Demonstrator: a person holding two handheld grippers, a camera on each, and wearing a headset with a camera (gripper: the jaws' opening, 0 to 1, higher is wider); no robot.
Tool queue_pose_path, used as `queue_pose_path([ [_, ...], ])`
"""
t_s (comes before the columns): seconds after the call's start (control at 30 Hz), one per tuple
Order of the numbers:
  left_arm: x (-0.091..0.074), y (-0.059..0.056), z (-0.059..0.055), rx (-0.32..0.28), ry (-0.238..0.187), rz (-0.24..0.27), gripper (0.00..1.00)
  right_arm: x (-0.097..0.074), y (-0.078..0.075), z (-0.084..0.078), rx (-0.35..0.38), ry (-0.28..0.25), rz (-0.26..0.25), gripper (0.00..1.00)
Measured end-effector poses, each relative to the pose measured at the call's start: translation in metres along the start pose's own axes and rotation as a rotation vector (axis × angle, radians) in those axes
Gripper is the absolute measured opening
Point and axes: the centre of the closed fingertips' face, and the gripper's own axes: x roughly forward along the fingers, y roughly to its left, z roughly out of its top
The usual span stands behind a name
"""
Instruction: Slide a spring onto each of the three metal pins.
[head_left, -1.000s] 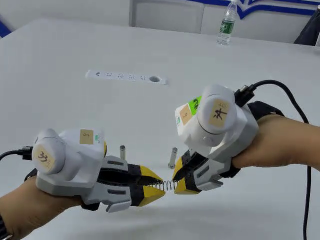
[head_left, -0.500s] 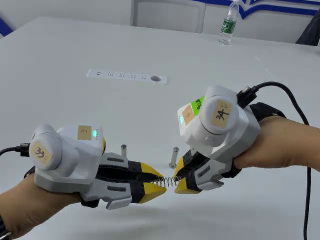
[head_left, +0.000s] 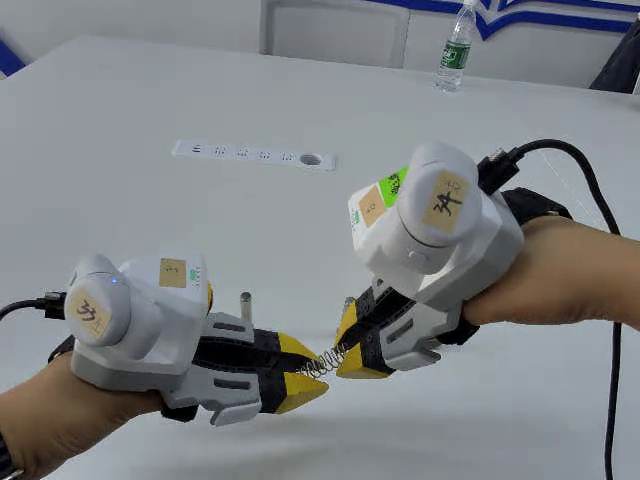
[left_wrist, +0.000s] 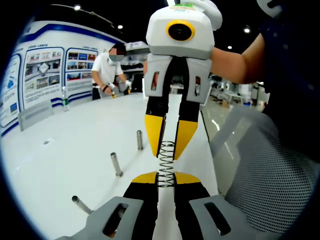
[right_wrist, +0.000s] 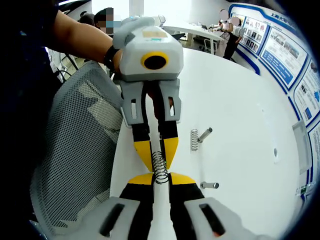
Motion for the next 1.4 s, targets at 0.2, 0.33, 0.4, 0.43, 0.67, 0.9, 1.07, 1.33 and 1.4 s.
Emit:
queue_pose_path([
  [0.2, -0.001, 0.001, -0.002, -0.006, 0.003, 0.005, 0.11, 0.0, 0.003, 0.011, -0.002, -0.019, 0.009, 0.12],
  [0.33, 0.0, 0.0, -0.001, -0.011, -0.002, 0.004, 0.11, -0.002, 0.004, 0.02, -0.007, -0.038, 0.008, 0.12],
  [0.4, 0.0, 0.0, -0.001, -0.012, -0.003, 0.003, 0.11, -0.001, 0.004, 0.022, -0.013, -0.036, 0.007, 0.12],
  [0.43, 0.0, 0.0, -0.001, -0.012, -0.003, 0.003, 0.11, -0.001, 0.004, 0.022, -0.016, -0.034, 0.008, 0.12],
  [0.67, 0.001, -0.001, 0.0, -0.01, -0.01, 0.0, 0.11, 0.0, 0.005, 0.029, -0.031, -0.038, 0.004, 0.12],
  [0.9, 0.001, 0.001, 0.0, -0.016, -0.022, 0.006, 0.13, 0.0, 0.004, 0.029, -0.03, -0.03, 0.004, 0.12],
  [1.07, -0.002, 0.003, -0.001, -0.021, -0.024, 0.016, 0.17, -0.002, -0.002, 0.026, -0.029, -0.02, -0.01, 0.12],
  [1.33, -0.014, 0.009, -0.007, -0.031, -0.019, 0.057, 0.26, -0.009, -0.01, 0.018, -0.011, -0.01, -0.031, 0.12],
  [1.4, -0.018, 0.01, -0.009, -0.039, -0.022, 0.067, 0.28, -0.011, -0.013, 0.015, -0.004, -0.006, -0.036, 0.12],
])
